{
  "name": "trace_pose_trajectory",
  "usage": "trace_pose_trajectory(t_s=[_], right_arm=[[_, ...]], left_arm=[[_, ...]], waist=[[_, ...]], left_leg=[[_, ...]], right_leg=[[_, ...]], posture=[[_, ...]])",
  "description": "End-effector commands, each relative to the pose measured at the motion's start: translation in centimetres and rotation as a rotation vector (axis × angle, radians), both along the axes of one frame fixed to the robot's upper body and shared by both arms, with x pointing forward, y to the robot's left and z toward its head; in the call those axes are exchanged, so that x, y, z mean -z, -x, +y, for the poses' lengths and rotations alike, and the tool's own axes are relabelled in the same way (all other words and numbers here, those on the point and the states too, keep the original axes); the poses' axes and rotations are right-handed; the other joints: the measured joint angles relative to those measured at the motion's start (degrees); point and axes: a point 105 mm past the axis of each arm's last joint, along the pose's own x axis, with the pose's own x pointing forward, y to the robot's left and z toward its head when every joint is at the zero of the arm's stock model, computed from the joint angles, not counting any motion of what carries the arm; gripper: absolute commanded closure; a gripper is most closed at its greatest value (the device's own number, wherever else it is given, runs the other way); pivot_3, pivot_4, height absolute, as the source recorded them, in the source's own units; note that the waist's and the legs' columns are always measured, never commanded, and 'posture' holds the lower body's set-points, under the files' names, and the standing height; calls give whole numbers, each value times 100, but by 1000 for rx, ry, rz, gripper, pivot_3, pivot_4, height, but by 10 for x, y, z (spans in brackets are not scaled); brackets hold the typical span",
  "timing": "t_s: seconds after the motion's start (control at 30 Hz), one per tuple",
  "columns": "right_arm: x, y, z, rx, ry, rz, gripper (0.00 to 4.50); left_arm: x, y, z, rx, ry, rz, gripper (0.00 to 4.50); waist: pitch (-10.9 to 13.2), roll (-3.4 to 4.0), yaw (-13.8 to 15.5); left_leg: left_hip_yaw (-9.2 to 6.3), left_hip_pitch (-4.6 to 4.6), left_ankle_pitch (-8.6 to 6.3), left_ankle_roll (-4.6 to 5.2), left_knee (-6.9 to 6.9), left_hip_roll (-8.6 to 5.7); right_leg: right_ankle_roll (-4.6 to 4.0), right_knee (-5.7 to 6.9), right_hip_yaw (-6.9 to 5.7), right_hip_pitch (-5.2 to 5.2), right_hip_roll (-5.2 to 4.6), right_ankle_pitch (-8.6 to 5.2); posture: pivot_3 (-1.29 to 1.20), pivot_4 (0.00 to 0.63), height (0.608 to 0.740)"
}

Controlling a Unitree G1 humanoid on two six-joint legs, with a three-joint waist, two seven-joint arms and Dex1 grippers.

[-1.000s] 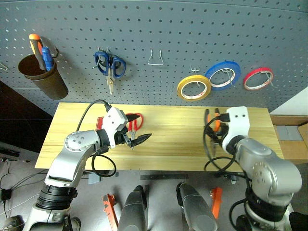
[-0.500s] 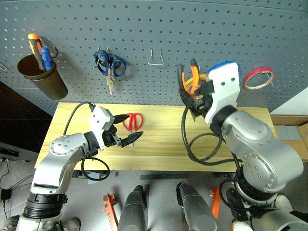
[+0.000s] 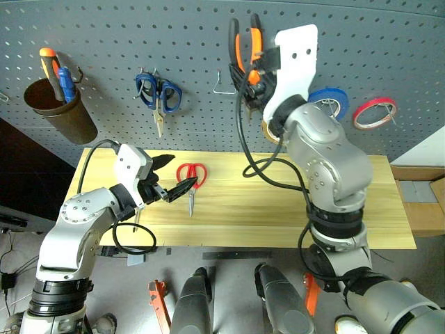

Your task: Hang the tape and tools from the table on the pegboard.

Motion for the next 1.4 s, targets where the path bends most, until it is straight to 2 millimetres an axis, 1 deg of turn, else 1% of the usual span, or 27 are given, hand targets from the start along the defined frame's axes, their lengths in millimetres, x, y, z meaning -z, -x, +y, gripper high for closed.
trace_pose_trajectory(t_s=[0.03,0.4,0.57,0.7,0.87,0.93,1.03,1.17,1.4], right_arm=[[-26,9,5,-34,-65,-97,1937],[-51,1,17,-55,-166,-160,1938],[-60,-3,13,-21,-189,-211,1941],[-58,-5,12,1,-163,-254,1942],[-67,1,3,5,-181,-273,1942],[-64,0,1,14,-166,-274,1942],[-51,-3,0,32,-127,-260,1943],[-39,-2,3,43,-90,-261,1943],[-25,-7,8,67,-67,-255,1943]], left_arm=[[-14,5,0,-1,7,-58,0],[-19,1,1,-23,16,-86,0],[-18,0,-2,-21,22,-92,0],[-19,-1,-6,-13,24,-98,0],[-19,-3,-8,-6,25,-103,0],[-19,-3,-8,-3,25,-103,0],[-19,-5,-11,5,24,-106,0],[-19,-6,-13,14,20,-108,0],[-19,-7,-14,21,12,-112,0]], waist=[[0,0,35],[-5,-7,62],[-7,-10,61],[-11,-17,66],[-14,-21,68],[-15,-22,69],[-19,-24,69],[-27,-31,67],[-27,-32,65]], left_leg=[[1,0,0,0,0,0],[-2,-2,1,-1,4,-3],[-1,-2,1,-1,12,-4],[-6,-1,2,-2,24,-7],[-7,-2,3,-3,26,-7],[-7,-2,3,-3,25,-6],[-7,-2,3,-3,26,-6],[-6,-2,3,-3,25,-8],[-4,-2,3,-3,24,-7]], right_leg=[[0,1,0,0,-3,0],[-1,12,-19,-1,-16,0],[-3,22,-18,-1,-17,2],[-3,43,-22,-1,-17,2],[-3,46,-23,-1,-17,2],[-3,46,-23,-1,-18,2],[-3,46,-23,-1,-19,2],[-3,46,-25,-1,-19,2],[-3,50,-24,-8,-17,2]], posture=[[-31,284,740],[-17,264,740],[-20,261,740],[-17,257,740],[-23,254,740],[-26,254,740],[-28,255,740],[-28,256,740],[-24,256,740]])
